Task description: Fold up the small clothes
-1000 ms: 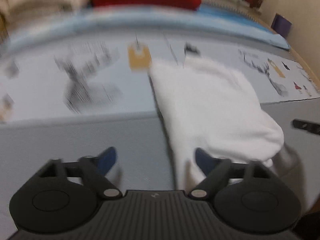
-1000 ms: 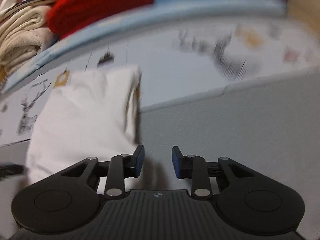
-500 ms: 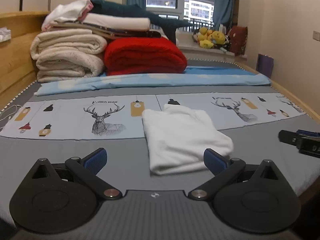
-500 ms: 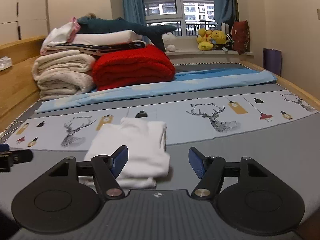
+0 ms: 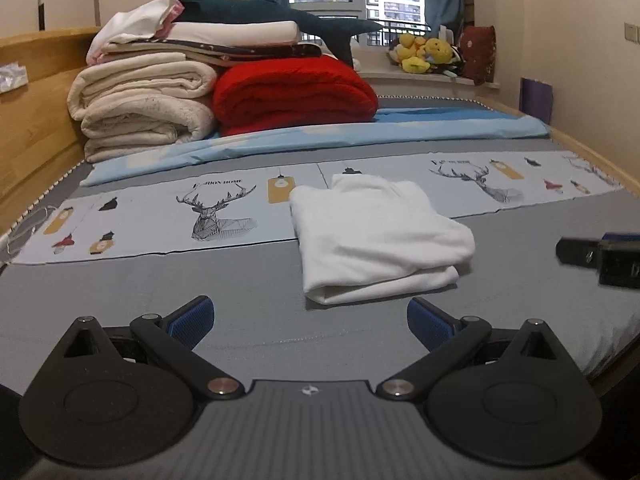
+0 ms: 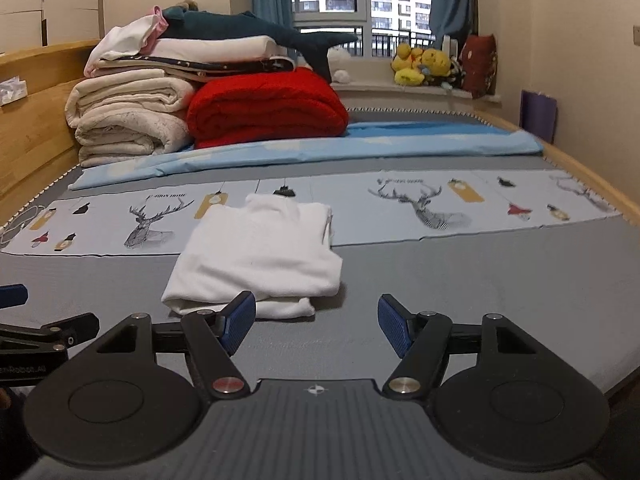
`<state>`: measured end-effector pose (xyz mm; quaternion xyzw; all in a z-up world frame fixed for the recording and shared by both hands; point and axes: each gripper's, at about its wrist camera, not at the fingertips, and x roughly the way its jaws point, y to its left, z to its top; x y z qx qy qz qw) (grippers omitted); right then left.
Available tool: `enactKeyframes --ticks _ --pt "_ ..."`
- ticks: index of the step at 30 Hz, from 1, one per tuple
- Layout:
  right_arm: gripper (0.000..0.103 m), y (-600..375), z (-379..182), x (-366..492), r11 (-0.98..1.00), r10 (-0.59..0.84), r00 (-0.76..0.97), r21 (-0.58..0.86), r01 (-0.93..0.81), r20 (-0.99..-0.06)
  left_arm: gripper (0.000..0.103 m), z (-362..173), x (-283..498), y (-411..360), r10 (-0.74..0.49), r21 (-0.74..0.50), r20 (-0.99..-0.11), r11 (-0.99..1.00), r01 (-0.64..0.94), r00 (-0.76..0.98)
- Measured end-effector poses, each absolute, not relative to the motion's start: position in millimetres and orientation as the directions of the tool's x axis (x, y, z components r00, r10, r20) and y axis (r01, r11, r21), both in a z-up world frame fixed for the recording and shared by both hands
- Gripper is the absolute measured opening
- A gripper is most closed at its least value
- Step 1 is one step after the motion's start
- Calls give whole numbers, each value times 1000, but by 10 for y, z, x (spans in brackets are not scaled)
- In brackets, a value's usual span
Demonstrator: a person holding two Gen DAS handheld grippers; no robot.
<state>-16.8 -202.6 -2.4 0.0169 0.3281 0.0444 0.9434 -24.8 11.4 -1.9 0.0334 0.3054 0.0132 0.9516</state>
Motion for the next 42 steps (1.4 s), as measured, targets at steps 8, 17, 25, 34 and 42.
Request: enactKeyframes --ticks 8,17,25,34,42 --pt "70 -1897 -92 -114 991 126 761 47 -124 -637 103 -35 -153 209 48 26 -603 999 -41 796" --pt "70 -1831 -83 -97 988 139 761 41 -146 -633 103 -13 -160 229 39 -3 -598 999 -51 801" --pt "70 -1797 -79 -96 988 137 766 28 -153 -629 103 -7 -165 218 29 -6 -599 999 -41 800" --pt "70 -1788 -85 -100 987 135 765 19 -159 -630 103 -3 -160 218 24 -13 -600 999 -40 800" --pt "70 -1783 -90 -96 987 134 764 18 -158 -631 103 -5 -156 213 19 -16 -600 999 -37 799"
